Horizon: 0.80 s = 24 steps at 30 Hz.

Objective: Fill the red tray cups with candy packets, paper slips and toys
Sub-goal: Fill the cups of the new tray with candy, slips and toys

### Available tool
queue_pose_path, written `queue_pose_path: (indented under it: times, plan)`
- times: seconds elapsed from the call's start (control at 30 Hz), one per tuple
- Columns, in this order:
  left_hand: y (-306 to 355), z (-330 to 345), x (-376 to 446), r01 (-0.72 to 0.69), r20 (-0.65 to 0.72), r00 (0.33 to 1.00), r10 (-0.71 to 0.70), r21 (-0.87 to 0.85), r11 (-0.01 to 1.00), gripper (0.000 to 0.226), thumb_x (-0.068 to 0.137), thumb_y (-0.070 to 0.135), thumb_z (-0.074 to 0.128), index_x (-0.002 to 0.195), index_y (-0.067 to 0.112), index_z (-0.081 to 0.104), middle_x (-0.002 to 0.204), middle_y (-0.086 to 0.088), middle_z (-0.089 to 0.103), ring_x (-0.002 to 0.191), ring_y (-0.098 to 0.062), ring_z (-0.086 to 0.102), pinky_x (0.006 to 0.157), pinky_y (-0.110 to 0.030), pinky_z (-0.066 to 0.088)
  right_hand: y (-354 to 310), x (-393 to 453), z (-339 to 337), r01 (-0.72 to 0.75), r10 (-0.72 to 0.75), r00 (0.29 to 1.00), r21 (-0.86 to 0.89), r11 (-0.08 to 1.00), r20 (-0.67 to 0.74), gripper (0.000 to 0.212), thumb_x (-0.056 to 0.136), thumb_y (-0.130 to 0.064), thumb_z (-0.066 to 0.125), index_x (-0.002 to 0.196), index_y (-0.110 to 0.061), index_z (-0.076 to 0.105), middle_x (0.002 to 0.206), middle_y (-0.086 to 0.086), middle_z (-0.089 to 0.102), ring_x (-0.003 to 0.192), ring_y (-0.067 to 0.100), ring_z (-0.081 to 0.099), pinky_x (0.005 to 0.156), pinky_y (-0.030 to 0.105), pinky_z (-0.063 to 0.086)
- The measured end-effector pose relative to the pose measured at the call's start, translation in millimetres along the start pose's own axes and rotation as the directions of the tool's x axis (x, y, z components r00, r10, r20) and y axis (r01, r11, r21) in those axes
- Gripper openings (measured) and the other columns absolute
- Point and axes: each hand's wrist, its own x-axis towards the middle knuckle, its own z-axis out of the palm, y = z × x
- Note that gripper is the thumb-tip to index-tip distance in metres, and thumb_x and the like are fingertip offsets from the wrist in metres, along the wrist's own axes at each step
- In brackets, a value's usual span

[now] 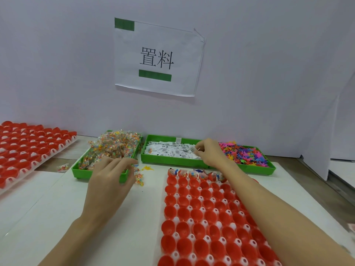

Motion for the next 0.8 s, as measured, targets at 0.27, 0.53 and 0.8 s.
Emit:
queue_pose_path:
  times: [0.27,0.53,0.8]
  plan:
    - [1.3,1.2,-0.4,0.013,0.010,1.000,-0.013,-0.037,0.999,0.016,0.084,0.015,0.069,0.098,0.017,0.076,0.088,0.009,0.072,0.084,-0.022,0.056,0.083,-0.045,0.048,6.5,-2.9,5.1,-0.011,0.016,0.998,0.085,0.996,-0.056,0.027,0.102,-0.023,0.060,0.122,-0.009,0.073,0.121,0.009,0.073,0.104,0.023,0.070,0.096,0.036,0.055]
    - [21.8,-2.7,4.0,0.293,0.134,0.956,-0.261,-0.414,0.862,0.016,0.086,0.011,0.081,0.095,0.023,0.078,0.082,0.013,0.074,0.084,-0.011,0.068,0.078,-0.028,0.054,4.2,-34.6,-20.2,-0.005,0.041,0.996,0.417,0.909,-0.076,0.016,0.096,-0.030,0.070,0.100,-0.017,0.079,0.077,-0.005,0.074,0.070,0.006,0.067,0.067,0.020,0.049]
    - [82.4,-14.7,3.1,0.471,0.415,0.878,-0.238,-0.671,0.572,0.012,0.086,0.018,0.080,0.091,0.029,0.077,0.087,0.003,0.080,0.085,-0.013,0.074,0.081,-0.034,0.055,-32.0,-137.3,-55.3,0.054,-0.124,0.990,0.647,0.760,0.063,0.007,0.089,-0.028,0.079,0.093,-0.023,0.082,0.084,-0.001,0.079,0.076,0.009,0.074,0.064,0.016,0.055]
